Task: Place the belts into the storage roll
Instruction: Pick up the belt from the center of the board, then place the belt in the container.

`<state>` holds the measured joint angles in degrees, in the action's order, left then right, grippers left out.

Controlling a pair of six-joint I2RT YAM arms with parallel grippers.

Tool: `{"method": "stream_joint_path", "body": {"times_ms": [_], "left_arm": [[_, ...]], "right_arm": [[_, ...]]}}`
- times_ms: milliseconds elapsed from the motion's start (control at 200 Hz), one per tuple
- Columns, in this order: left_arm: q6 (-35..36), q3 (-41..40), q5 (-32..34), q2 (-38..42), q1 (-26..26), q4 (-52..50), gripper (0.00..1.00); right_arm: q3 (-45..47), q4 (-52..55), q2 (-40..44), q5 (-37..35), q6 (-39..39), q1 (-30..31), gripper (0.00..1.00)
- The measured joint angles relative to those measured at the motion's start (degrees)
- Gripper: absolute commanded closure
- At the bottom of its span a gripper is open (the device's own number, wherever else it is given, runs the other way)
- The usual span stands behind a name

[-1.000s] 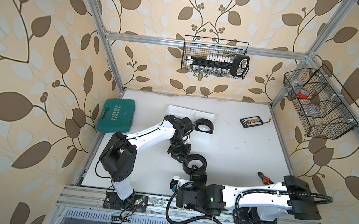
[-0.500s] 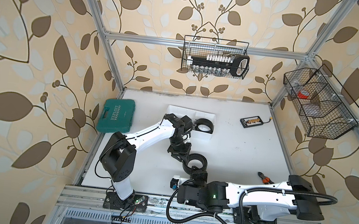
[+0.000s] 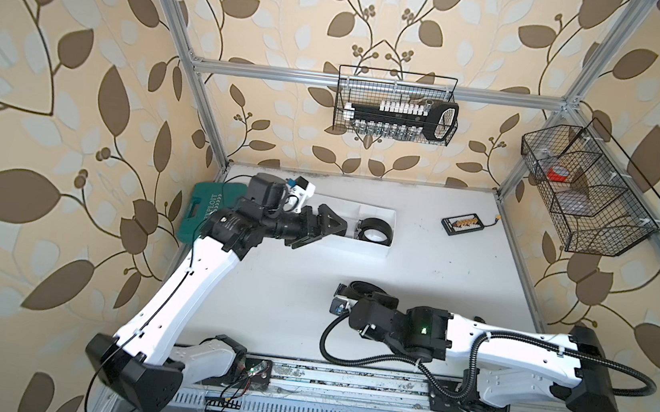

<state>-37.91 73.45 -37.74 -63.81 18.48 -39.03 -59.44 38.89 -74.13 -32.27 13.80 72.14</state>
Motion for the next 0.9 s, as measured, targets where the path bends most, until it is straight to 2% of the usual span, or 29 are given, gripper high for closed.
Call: {"method": "stream_joint_path", "body": {"times_ms": [160,345,590,900], "left_arm": [[0.4,-9.0,2.3,4.0,-2.8,0.2,0.01],[1.8,-15.9,3.8,1.1,-2.8,-0.1,0.01],[4.1,-16.3,3.9,-0.6,-3.2,0.6,0.01],[6.4,-16.1,3.7,-7.2,-3.2,1.2,0.01]], "right_arm": [[-7.9,0.4,2.0,11.2,0.6,-14.2,0.85],[-18.1,-0.5,0.2,23.5,1.7,-29.8,0.85],[-29.6,1.5,-9.5,33.0,4.4,-41.5,0.85],[-38.3,4.8,-20.7,42.0,6.2,-52.3,0.87]]}}
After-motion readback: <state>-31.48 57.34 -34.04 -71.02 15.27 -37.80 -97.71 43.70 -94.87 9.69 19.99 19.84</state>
